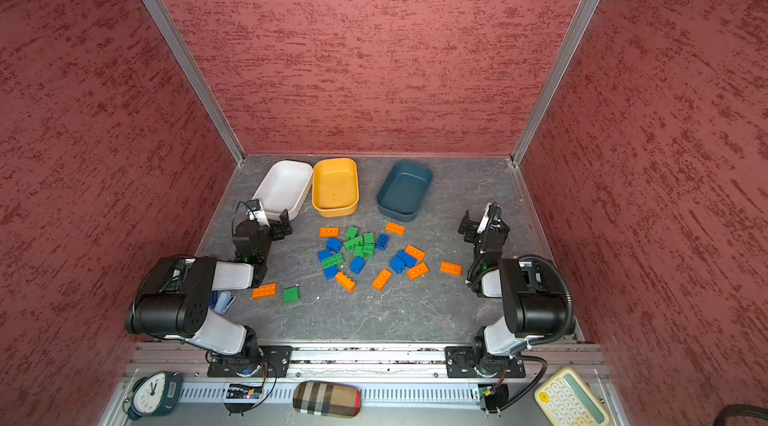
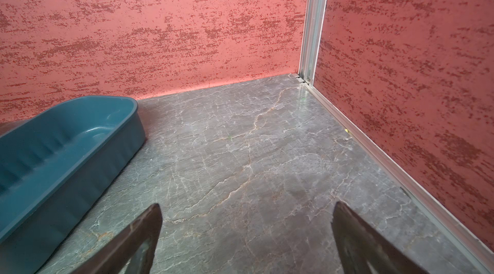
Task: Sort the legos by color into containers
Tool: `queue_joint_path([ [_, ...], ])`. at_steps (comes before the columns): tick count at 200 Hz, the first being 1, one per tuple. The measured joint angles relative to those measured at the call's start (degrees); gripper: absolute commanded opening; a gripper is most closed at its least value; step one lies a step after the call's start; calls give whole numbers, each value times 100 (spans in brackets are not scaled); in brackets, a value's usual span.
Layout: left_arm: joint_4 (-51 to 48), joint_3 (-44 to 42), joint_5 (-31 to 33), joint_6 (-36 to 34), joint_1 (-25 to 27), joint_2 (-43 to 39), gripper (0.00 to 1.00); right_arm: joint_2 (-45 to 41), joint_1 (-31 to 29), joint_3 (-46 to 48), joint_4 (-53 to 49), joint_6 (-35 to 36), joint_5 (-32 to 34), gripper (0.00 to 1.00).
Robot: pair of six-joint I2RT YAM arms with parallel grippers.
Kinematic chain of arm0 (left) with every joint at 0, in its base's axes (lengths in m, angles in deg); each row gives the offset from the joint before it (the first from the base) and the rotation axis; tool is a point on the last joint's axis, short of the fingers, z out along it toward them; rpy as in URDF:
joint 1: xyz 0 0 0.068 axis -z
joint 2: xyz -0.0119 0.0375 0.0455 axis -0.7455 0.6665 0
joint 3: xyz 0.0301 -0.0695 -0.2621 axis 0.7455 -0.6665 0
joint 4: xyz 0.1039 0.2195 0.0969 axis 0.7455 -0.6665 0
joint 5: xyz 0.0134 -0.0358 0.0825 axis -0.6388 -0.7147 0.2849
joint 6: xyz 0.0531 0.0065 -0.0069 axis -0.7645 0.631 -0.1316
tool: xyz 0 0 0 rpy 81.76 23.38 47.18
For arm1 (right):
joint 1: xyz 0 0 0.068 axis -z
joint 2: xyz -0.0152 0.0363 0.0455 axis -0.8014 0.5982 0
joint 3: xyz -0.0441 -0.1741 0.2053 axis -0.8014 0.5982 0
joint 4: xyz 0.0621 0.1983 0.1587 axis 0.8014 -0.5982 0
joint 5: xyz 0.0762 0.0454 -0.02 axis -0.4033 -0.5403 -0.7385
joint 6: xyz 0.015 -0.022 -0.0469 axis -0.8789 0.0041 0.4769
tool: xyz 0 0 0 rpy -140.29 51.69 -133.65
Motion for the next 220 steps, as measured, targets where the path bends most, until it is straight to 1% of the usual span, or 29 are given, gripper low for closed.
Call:
queue_joint_path([
  [174, -9, 0, 0, -7, 0, -11, 99, -31, -2, 0, -31, 4, -2, 99],
  [186, -240, 17, -2, -44, 13, -155, 99, -238, -17, -20, -315, 7, -2, 99],
  [197, -632, 103, -2, -70, 48, -468, 99, -575, -31, -103, -723, -2, 0, 99],
  [209, -1034, 278, 70, -109, 125, -826, 99, -1023, -35, -374, -1403, -76, 0, 99],
  [220, -1300, 481, 299, -103, 262, -1130, 100, -1357, -37, -761, -2109, -195, -26, 99],
])
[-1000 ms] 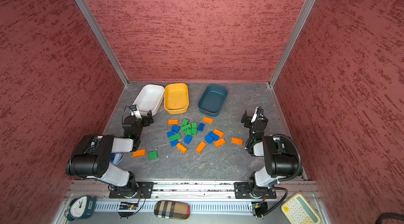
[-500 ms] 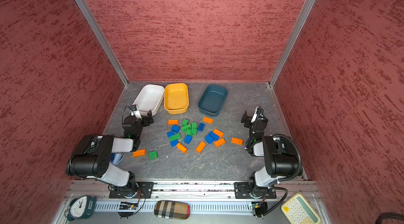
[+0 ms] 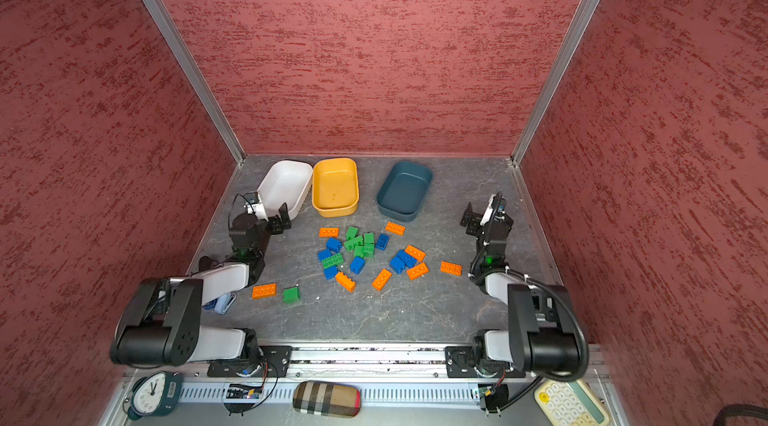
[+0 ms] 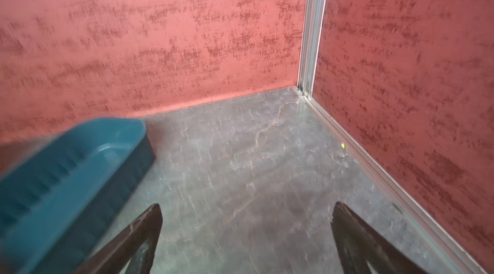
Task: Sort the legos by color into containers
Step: 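Lower the right gripper onto an orange brick and close on it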
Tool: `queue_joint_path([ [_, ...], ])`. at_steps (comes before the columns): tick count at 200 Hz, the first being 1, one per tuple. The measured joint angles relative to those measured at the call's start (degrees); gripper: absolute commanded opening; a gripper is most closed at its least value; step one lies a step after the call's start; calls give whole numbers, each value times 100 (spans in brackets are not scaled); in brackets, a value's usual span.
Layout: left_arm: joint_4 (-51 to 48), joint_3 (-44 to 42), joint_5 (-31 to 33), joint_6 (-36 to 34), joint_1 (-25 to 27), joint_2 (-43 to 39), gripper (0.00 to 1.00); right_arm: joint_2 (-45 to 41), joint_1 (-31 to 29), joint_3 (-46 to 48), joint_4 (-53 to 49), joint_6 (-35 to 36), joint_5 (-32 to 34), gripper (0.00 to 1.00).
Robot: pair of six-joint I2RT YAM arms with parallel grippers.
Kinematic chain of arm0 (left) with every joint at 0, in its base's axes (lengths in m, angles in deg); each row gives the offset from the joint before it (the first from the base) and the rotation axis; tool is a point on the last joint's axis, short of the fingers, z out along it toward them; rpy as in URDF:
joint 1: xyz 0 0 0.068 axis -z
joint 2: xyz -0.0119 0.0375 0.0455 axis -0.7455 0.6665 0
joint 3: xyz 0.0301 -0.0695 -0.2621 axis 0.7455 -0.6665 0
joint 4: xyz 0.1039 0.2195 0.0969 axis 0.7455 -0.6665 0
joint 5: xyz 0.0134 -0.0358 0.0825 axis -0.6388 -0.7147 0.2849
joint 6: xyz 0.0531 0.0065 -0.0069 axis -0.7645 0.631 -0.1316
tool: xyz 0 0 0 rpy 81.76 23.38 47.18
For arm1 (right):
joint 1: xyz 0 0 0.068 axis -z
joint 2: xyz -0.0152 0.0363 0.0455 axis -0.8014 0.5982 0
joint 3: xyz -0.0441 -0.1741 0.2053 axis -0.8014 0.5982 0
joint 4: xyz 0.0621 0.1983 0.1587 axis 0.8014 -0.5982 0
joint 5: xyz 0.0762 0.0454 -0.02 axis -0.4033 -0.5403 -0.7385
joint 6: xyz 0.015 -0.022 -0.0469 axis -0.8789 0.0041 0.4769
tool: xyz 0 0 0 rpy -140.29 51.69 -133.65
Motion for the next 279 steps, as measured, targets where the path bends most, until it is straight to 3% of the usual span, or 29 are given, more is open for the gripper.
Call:
queue_joint_path([
  [22, -538, 444, 525, 275, 302, -490, 99, -505, 0, -925, -1609, -304, -90, 99],
  [59, -1390, 852, 1217, 1578, 573, -879, 99, -964, -2, -1829, -4374, -1394, -286, 99],
  [83, -1764, 861, 1294, 2267, 586, -898, 99, -796, -9, -1904, -5886, -2059, -807, 99],
  [116, -1834, 861, 1102, 2557, 597, -907, 99, -208, -345, -1849, -7458, -2463, -1497, 99],
  [214, -1128, 308, 898, 2680, 601, -909, 100, 1141, -1593, -2186, -8686, -2570, -1185, 95],
  [261, -1012, 308, 905, 2684, 601, -907, 99, 1403, -1731, -2420, -8782, -2520, -645, 80],
  [279, -1012, 310, 903, 2684, 601, -901, 100, 1421, -1735, -2439, -8771, -2500, -551, 69],
])
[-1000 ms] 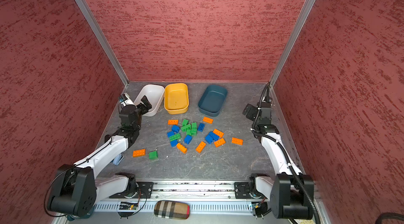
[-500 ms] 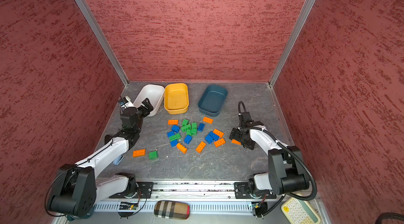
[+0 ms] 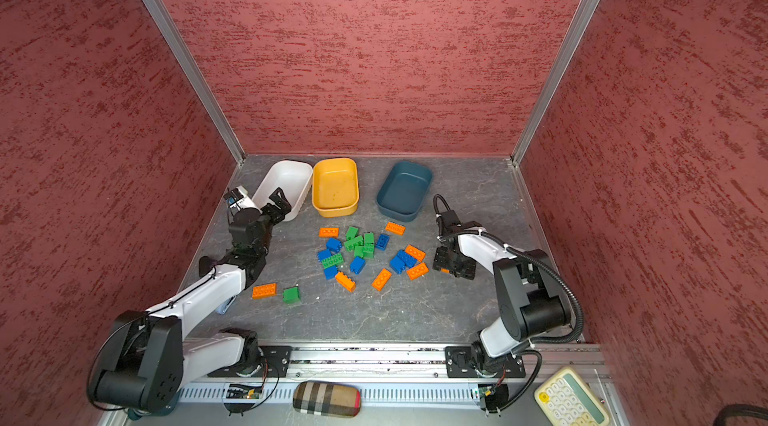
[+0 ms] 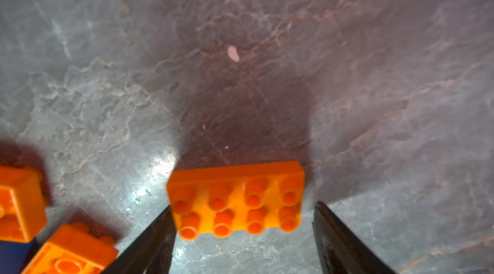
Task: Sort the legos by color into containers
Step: 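Lower the right gripper onto an orange brick and close on it, then drop orange brick in teal tub with right gripper while left grasps blue brick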
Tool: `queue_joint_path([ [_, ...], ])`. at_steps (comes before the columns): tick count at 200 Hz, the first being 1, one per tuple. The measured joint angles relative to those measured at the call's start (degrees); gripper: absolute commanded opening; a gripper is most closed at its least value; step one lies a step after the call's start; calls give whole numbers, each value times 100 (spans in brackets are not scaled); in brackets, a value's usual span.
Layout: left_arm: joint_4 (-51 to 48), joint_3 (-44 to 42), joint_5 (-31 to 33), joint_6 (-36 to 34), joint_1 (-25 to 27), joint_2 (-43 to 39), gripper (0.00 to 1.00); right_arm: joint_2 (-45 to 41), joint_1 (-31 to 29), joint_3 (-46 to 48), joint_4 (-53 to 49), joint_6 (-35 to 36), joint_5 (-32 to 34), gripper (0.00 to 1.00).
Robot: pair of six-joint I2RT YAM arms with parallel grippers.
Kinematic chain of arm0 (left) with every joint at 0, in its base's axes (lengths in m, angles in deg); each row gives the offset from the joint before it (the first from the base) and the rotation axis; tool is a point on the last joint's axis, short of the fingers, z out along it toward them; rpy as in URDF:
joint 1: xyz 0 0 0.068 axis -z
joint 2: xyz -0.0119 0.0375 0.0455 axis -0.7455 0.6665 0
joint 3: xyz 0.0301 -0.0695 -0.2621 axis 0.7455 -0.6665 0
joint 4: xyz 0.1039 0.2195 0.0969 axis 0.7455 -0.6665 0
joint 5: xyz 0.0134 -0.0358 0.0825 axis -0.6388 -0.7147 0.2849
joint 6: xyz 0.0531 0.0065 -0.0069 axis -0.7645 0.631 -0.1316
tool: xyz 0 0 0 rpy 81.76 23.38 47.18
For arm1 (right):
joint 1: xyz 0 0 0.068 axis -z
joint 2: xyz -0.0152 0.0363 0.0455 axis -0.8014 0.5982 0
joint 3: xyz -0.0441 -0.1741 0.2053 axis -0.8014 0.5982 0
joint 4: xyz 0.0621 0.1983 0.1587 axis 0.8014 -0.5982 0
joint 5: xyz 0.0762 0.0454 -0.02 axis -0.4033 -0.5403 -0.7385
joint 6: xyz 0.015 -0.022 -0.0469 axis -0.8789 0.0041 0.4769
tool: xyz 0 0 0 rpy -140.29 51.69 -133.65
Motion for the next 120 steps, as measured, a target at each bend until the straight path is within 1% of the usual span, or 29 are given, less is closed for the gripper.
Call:
queue_joint_path([
  [13, -4, 17, -2, 4, 0, 26, 99, 0, 0, 2, 20, 26, 39, 64],
  [47, -11, 142, -116, 85, 4, 160, 99, -98, -9, 87, 138, 63, 61, 57],
  [76, -155, 330, -177, 83, 107, 258, 99, -210, -90, 50, 190, 157, 59, 57],
  [102, -588, 693, -96, 90, 267, 319, 99, -354, -269, -542, 245, 282, 4, 57],
  [120, -1067, 1097, -50, 103, 413, 442, 99, -389, -387, -1145, 680, 409, -249, 57],
])
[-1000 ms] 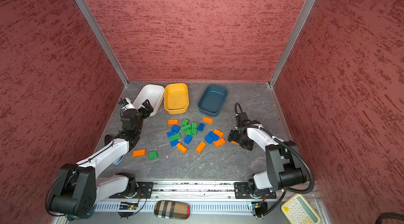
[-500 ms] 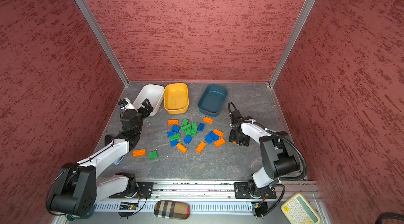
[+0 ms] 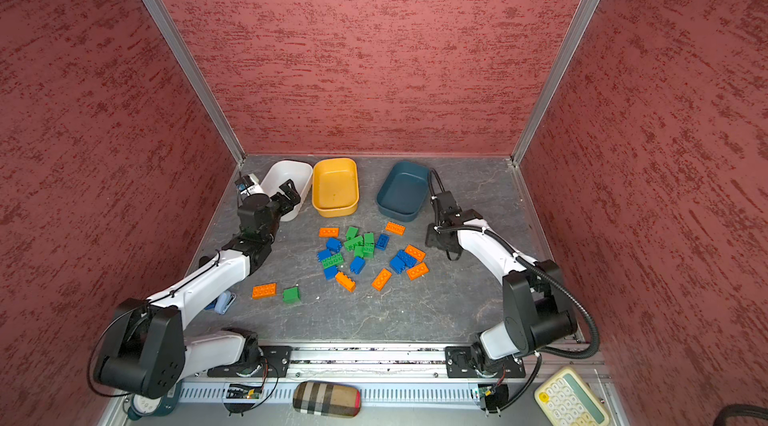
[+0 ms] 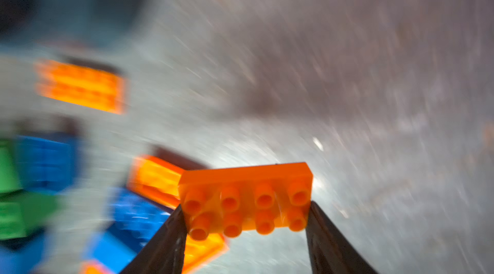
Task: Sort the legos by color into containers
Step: 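Drop orange brick in teal tub with right gripper while left grasps blue brick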
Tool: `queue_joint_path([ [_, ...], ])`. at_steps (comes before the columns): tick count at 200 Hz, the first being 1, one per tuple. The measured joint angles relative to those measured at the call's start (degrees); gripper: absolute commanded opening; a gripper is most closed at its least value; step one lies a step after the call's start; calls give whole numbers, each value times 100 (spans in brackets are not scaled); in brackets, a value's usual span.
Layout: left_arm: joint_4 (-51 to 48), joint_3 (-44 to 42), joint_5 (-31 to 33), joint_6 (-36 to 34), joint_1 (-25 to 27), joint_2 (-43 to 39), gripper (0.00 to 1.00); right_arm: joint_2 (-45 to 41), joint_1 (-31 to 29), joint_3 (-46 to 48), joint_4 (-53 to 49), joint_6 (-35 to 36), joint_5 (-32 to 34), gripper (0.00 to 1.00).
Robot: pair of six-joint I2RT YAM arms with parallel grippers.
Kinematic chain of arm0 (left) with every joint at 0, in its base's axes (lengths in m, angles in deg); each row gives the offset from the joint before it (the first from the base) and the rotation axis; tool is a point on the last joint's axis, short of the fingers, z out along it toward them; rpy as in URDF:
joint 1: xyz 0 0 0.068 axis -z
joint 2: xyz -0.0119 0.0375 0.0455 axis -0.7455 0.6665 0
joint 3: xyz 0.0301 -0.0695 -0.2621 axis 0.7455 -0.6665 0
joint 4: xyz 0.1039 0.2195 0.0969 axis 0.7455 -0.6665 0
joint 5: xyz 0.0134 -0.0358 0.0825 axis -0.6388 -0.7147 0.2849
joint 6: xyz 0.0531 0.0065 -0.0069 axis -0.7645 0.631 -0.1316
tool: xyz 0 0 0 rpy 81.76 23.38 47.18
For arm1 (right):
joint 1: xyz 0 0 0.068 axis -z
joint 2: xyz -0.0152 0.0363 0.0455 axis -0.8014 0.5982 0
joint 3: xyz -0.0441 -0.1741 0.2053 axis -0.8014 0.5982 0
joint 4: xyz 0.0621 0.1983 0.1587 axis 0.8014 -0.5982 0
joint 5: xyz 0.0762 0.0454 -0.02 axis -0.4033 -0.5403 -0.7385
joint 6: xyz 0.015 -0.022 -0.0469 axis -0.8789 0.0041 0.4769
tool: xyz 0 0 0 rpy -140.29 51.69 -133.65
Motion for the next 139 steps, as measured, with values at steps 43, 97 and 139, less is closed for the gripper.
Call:
queue_joint_path([
  [43, -1182, 621, 48, 37, 468, 118, 99, 337, -129, -883, 1659, 264, -721, 58],
  [97, -2898, 1174, -841, -63, 651, 251, 100, 2704, -153, -2922, 1989, 623, -579, 63],
  [139, -4282, 1709, -1593, -496, 813, 584, 99, 3770, -234, -3941, 1556, 968, 85, 71],
])
